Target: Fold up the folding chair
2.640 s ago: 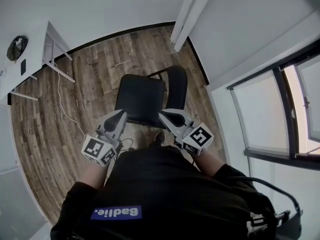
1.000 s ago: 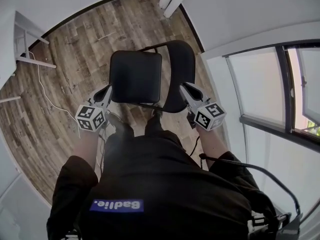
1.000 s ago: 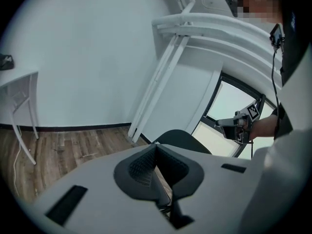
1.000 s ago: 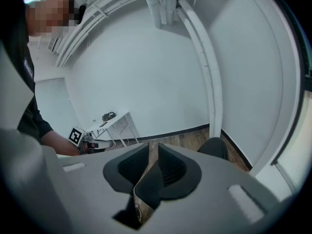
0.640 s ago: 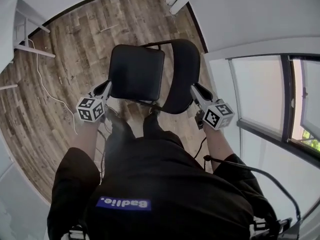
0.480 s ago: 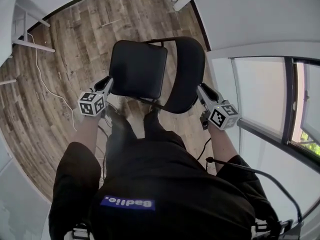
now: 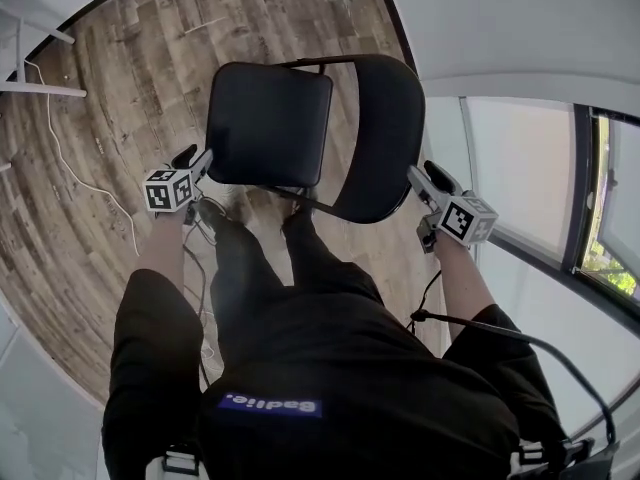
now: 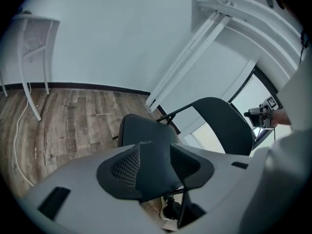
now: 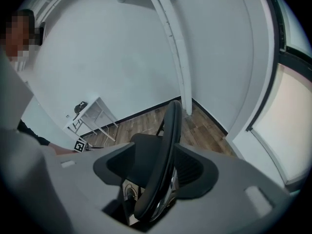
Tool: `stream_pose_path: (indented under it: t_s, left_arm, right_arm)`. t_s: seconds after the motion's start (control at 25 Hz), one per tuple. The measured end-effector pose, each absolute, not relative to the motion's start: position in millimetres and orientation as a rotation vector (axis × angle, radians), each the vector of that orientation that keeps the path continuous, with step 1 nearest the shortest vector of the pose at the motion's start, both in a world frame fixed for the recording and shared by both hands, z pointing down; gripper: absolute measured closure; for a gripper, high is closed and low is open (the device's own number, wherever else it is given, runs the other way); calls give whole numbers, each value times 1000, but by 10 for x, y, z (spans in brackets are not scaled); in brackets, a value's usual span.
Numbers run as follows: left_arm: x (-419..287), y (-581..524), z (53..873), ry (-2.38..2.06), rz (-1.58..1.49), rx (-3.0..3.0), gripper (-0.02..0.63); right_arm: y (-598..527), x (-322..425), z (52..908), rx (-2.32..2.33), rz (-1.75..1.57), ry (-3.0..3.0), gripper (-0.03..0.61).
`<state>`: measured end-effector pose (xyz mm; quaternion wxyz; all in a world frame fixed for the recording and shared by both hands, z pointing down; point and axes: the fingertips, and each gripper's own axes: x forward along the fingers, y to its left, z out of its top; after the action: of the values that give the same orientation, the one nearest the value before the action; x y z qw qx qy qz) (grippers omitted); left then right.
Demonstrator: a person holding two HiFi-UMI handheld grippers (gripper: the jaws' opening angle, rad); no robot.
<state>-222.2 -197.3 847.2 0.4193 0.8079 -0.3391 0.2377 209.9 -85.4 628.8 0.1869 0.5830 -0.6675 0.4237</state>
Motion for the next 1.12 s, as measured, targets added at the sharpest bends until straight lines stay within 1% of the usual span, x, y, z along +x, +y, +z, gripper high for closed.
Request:
stream_pose_path:
  t_s: [0.28, 0.64, 0.84, 1.0, 1.12]
  left_arm:
    - [-2288, -1946, 9170, -727, 609, 1981, 379]
    - [-2302, -2135, 10063, -623, 624, 1938, 316]
    - [-2241, -2154, 10499, -516, 610, 1893, 299]
    - [-2219, -2171, 10794, -472, 605, 1856, 268]
    - [-2183, -2194, 10959, -428, 575, 1820, 259]
  right_arm:
    - [-892, 2166, 6555, 1619, 1210, -1811, 307]
    - [-976, 2164, 6891, 1587, 1227, -1751, 255]
    - [-994, 2187, 7144, 1569, 1282, -1772, 244]
    - [-1007, 2130, 7238, 1543, 1305, -1733, 242]
    - [-1018, 2097, 7335, 1498, 1325, -1744, 242]
